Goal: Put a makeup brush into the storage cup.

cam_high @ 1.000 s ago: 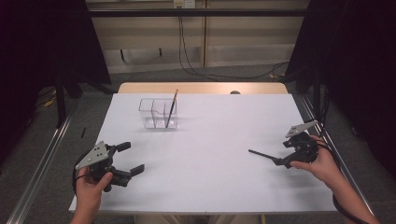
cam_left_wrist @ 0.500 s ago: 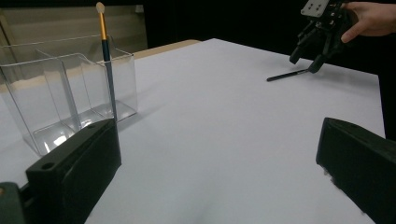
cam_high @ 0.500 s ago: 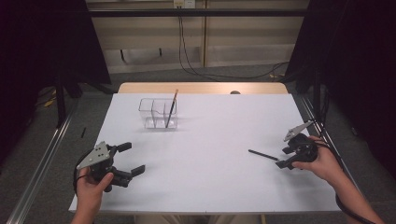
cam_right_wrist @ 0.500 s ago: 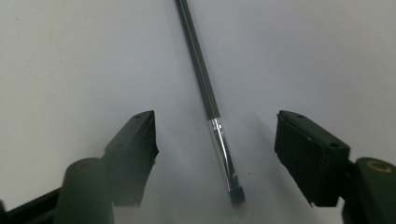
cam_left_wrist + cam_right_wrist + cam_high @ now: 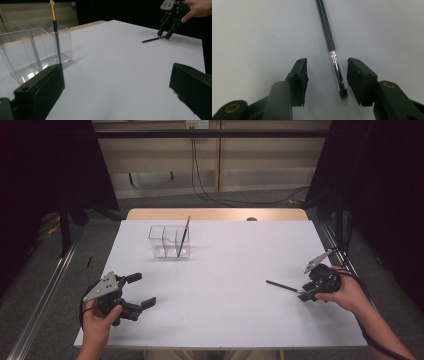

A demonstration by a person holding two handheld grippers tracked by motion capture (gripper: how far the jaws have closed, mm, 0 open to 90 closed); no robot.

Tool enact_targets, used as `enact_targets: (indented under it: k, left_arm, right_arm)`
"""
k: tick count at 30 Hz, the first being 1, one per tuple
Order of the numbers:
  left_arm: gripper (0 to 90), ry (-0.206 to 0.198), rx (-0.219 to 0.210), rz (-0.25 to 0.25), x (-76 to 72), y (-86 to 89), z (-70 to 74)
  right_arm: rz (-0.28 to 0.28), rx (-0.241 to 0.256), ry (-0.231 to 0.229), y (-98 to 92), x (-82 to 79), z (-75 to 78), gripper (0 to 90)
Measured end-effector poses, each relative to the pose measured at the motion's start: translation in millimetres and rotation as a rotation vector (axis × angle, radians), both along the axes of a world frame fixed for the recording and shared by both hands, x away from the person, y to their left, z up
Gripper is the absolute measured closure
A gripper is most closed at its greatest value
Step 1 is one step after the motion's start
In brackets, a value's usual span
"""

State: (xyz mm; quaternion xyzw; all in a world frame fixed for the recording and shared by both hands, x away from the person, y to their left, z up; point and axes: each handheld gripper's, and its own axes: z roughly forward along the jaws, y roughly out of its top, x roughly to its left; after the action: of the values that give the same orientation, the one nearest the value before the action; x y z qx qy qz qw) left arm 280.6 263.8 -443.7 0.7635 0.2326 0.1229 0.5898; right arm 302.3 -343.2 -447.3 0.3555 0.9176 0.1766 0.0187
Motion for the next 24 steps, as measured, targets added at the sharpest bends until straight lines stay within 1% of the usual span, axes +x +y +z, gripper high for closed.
enact_targets:
  k: [1, 3, 5, 9, 12, 14, 18, 19, 21, 22, 24]
  left_arm:
    - [0.0, 0.002, -0.002, 0.001, -0.1, -0.3, -0.3]
    - [0.0, 0.009, -0.002, 0.003, -0.2, -0.7, -0.8]
    - [0.0, 0.009, -0.001, 0.002, -0.1, -0.8, -0.9]
    - [0.0, 0.006, 0.004, -0.001, -0.1, -1.1, -0.9]
    - [0.0, 0.004, 0.007, -0.003, 0.1, -1.5, -1.0]
    - [0.0, 0.005, 0.01, -0.004, 0.2, -1.7, -1.0]
    - [0.0, 0.008, 0.009, -0.006, 0.3, -2.7, -1.4]
    - [0.0, 0.009, 0.008, -0.005, 0.2, -3.0, -1.4]
    - [0.0, 0.007, 0.011, -0.007, 0.4, -3.3, -1.0]
    - [0.0, 0.005, 0.012, -0.007, 0.3, -3.5, -0.6]
    - [0.0, 0.004, 0.013, -0.01, 0.4, -4.0, -0.3]
  right_arm:
    - [-0.004, 0.0, 0.004, 0.3, 0.1, -0.2, 52.2]
    - [0.006, -0.002, 0.016, 0.9, 1.1, -1.6, 54.6]
    - [0.008, -0.016, 0.018, 1.8, 2.2, -2.4, 57.9]
    - [0.02, -0.015, 0.019, 2.9, 5.0, -3.0, 61.5]
    - [0.023, -0.028, 0.02, 4.0, 7.2, -2.9, 66.8]
    - [0.028, -0.047, 0.019, 4.7, 8.9, -3.2, 72.7]
    - [0.026, -0.073, 0.03, 8.2, 11.3, -3.6, 77.0]
    - [0.044, -0.091, 0.029, 10.4, 11.4, -3.0, 78.7]
    - [0.061, -0.108, 0.032, 14.5, 10.8, -2.6, 83.6]
    - [0.071, -0.116, 0.029, 15.1, 11.4, -2.7, 83.7]
    - [0.059, -0.12, 0.038, 16.3, 11.3, -2.3, 83.8]
